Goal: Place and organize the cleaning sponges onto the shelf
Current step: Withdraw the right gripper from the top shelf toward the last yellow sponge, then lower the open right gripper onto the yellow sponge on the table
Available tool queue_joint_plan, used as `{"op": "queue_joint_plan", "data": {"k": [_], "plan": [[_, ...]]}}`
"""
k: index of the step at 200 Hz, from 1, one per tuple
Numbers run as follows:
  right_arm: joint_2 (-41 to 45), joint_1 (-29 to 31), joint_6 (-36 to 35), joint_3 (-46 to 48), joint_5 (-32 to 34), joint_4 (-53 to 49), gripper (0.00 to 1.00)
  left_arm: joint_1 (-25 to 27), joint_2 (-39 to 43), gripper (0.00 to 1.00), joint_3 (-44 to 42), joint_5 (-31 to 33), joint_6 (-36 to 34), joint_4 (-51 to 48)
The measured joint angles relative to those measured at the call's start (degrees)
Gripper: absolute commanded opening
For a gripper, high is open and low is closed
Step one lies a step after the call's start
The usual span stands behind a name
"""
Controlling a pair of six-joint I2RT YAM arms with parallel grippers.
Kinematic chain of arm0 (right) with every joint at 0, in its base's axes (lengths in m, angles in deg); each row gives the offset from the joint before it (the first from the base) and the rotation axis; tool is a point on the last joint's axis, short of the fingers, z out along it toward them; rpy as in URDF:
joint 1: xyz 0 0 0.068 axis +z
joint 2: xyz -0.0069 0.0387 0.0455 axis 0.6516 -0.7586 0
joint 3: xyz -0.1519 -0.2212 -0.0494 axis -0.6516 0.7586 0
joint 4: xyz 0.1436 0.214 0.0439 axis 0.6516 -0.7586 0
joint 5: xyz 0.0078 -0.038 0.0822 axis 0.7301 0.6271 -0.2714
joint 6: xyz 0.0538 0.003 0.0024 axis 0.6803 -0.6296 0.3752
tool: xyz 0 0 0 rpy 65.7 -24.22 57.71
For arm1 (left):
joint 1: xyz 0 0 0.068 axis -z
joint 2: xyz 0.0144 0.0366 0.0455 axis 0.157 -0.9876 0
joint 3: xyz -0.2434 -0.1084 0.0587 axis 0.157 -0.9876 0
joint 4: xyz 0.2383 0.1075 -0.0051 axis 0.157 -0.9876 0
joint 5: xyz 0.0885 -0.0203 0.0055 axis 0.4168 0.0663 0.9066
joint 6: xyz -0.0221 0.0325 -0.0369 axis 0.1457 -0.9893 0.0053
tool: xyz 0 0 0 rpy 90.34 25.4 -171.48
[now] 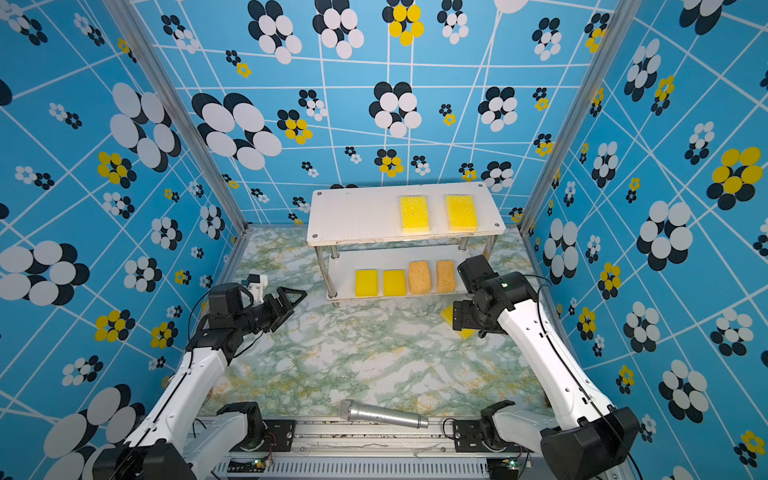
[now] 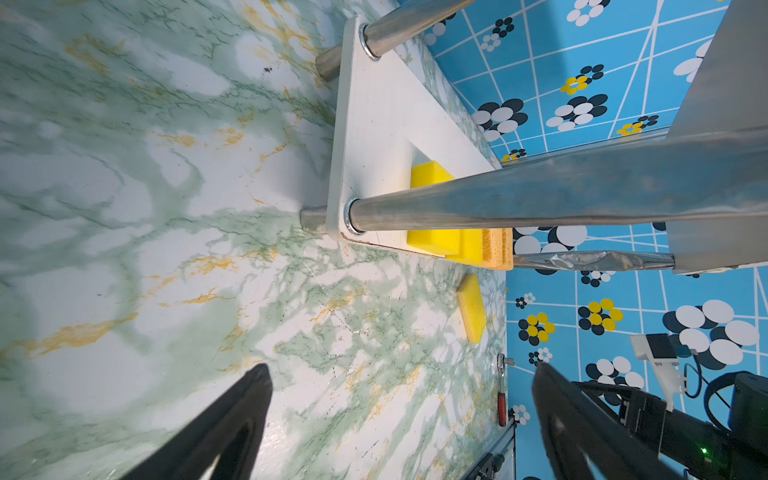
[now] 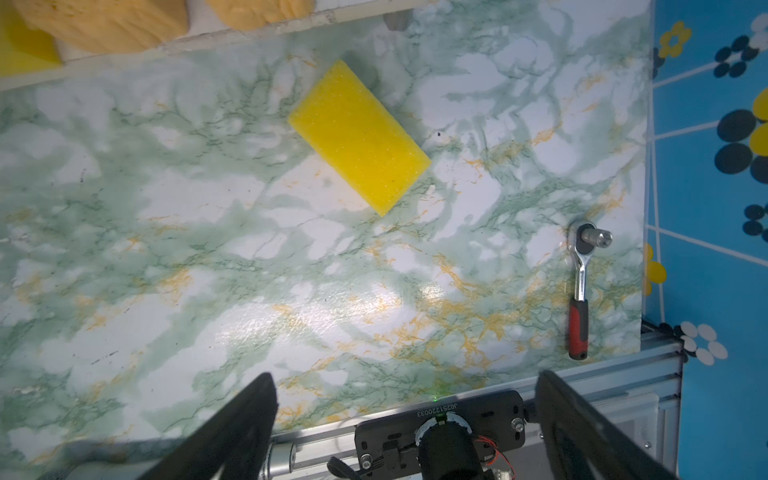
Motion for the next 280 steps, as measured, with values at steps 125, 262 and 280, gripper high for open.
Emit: {"op": "queue_joint_plan", "data": {"k": [125, 262, 280], "plan": [[-4.2, -0.3, 13.4, 9.8, 5.8, 5.7, 0.99, 0.0, -0.4, 0.99, -1.4, 0.0, 0.0, 0.5], [-12.7, -0.7, 20.7, 17.7, 9.7, 20.5, 0.99, 0.0, -1.0, 0.99, -1.5, 0.0, 0.0, 0.4], [-13.8, -0.9, 20.7, 17.7, 10.2, 21.5, 0.99, 0.0, -1.0, 0.99, -1.5, 0.0, 0.0, 0.4]]}}
